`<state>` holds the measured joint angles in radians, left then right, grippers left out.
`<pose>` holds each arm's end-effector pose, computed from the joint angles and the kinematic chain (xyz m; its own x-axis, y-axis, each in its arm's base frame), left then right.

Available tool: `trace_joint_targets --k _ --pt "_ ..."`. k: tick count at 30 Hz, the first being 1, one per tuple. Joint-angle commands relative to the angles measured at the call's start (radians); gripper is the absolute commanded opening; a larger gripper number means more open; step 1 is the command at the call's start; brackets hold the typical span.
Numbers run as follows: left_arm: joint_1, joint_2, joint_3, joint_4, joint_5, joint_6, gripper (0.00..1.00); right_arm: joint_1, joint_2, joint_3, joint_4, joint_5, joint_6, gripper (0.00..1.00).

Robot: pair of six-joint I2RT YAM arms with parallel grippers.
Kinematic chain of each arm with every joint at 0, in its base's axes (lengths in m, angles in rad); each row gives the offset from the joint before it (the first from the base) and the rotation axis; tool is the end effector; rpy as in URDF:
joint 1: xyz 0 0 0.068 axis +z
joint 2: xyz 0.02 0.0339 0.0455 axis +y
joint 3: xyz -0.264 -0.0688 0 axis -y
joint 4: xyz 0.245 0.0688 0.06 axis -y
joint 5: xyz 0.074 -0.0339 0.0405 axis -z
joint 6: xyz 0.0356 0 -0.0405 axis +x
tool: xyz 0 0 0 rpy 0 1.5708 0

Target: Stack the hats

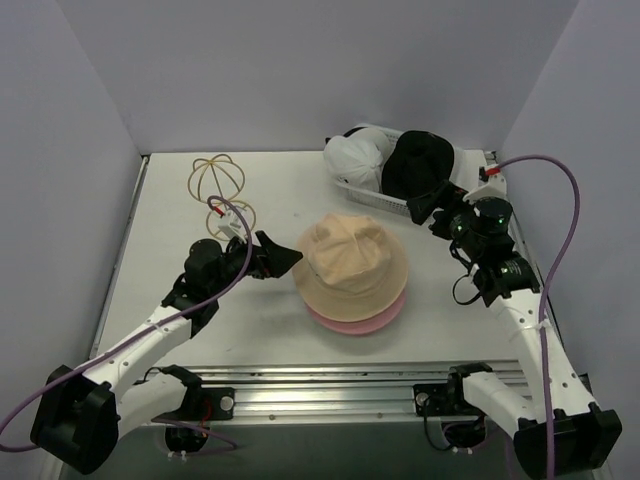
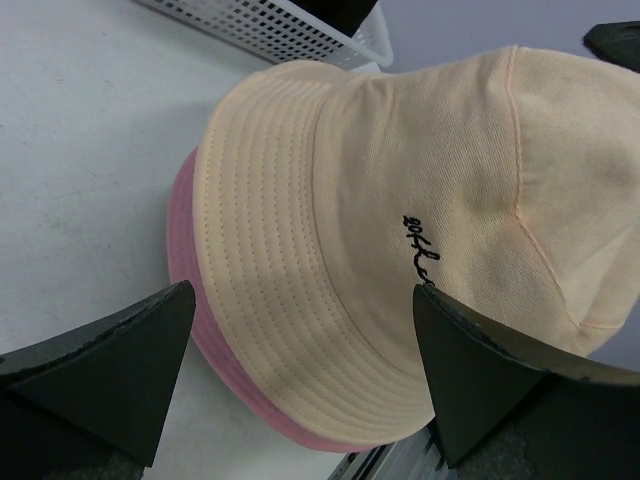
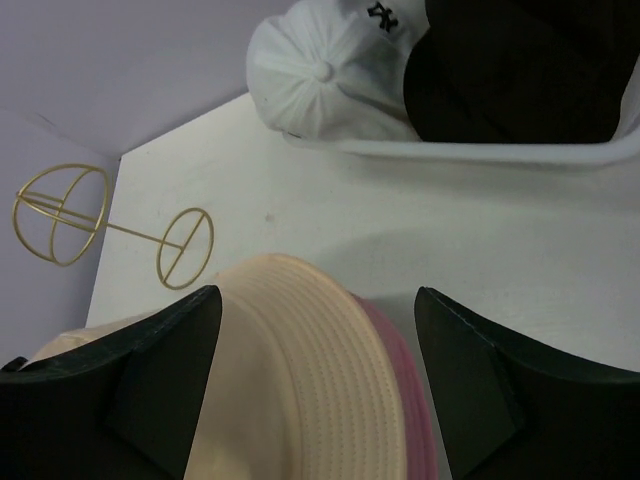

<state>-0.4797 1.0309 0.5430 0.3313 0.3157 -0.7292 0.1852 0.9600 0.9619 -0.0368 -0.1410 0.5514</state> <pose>0.2037 -0.1184 0.2613 -0.5767 -0.4139 -0.7043 0.4378 0.5713 -0.6942 0.2179 0.0459 0.3864 -0.1970 0.4908 -0.8487 -0.2549 0.8103 0.5277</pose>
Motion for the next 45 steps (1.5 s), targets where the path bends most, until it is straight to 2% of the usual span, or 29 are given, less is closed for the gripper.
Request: trace_joint_targets --k 1,2,5,11,14,19,20,26,32,36,45 --pt "0.009 0.017 -0.006 0.121 0.103 -0.009 1.00 -0.107 -0.032 -0.125 0.176 -0.235 0.093 0.74" --pt "0.009 0.020 -0.008 0.121 0.106 -0.006 1.00 -0.122 -0.035 -0.156 0.207 -0.296 0.103 0.71" --pt "0.012 0.031 -0.011 0.117 0.100 0.005 1.00 -0.154 -0.050 -0.256 0.294 -0.351 0.140 0.68" --pt "0.012 0.035 -0.023 0.064 0.040 0.030 1.00 -0.158 -0.098 -0.425 0.446 -0.364 0.194 0.64" --pt "0.012 0.037 -0.061 0.127 0.048 0.002 1.00 -0.158 -0.099 -0.523 0.569 -0.397 0.240 0.60" --pt "0.013 0.086 -0.074 0.193 0.092 -0.029 1.00 -0.158 -0.110 -0.597 0.626 -0.427 0.249 0.58" --pt "0.013 0.093 -0.071 0.212 0.098 -0.030 0.95 -0.158 -0.125 -0.604 0.627 -0.427 0.254 0.58" --pt "0.013 0.153 -0.086 0.317 0.123 -0.064 0.91 -0.155 -0.158 -0.640 0.644 -0.427 0.291 0.57" --pt "0.012 0.192 -0.089 0.396 0.154 -0.096 0.79 -0.153 -0.165 -0.664 0.658 -0.437 0.309 0.56" --pt "0.012 0.205 -0.084 0.385 0.152 -0.099 0.75 -0.153 -0.179 -0.681 0.652 -0.428 0.309 0.55" --pt "0.012 0.242 -0.094 0.397 0.143 -0.091 0.58 -0.150 -0.172 -0.739 0.738 -0.425 0.329 0.48"
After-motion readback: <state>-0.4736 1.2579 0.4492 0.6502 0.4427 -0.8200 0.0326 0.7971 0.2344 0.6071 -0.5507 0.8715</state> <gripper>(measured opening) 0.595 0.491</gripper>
